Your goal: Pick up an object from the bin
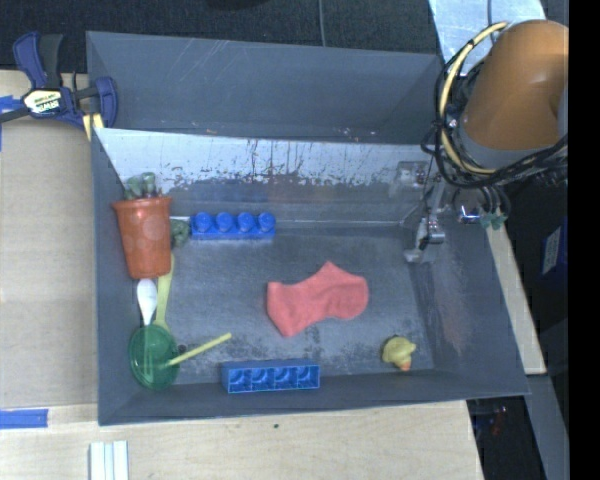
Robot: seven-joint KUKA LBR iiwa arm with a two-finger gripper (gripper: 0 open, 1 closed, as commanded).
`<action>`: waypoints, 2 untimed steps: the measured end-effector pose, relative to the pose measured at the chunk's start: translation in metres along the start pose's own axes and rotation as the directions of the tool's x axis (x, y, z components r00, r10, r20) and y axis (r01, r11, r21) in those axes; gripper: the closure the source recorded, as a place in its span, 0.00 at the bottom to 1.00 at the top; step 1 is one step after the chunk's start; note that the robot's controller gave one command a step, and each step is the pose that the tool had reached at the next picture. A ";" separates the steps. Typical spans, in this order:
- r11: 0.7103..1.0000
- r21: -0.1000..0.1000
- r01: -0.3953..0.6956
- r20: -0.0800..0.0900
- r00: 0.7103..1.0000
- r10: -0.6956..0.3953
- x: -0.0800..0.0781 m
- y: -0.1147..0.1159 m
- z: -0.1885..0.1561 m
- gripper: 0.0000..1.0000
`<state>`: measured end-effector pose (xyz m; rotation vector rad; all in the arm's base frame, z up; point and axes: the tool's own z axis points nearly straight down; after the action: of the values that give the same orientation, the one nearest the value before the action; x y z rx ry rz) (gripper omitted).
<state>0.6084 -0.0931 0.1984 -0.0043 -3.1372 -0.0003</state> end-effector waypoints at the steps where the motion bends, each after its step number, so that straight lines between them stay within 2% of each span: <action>1: 1.000 0.001 0.002 0.009 1.000 -0.002 -0.002 0.000 -0.005 0.00; 2: 1.000 0.001 -0.006 0.009 1.000 0.006 0.045 0.037 0.074 0.00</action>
Offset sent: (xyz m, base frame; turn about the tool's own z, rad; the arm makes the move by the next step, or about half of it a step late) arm -0.0448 0.0376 -0.0722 0.0060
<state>0.5634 -0.0555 0.1245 -0.0140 -3.1457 0.0007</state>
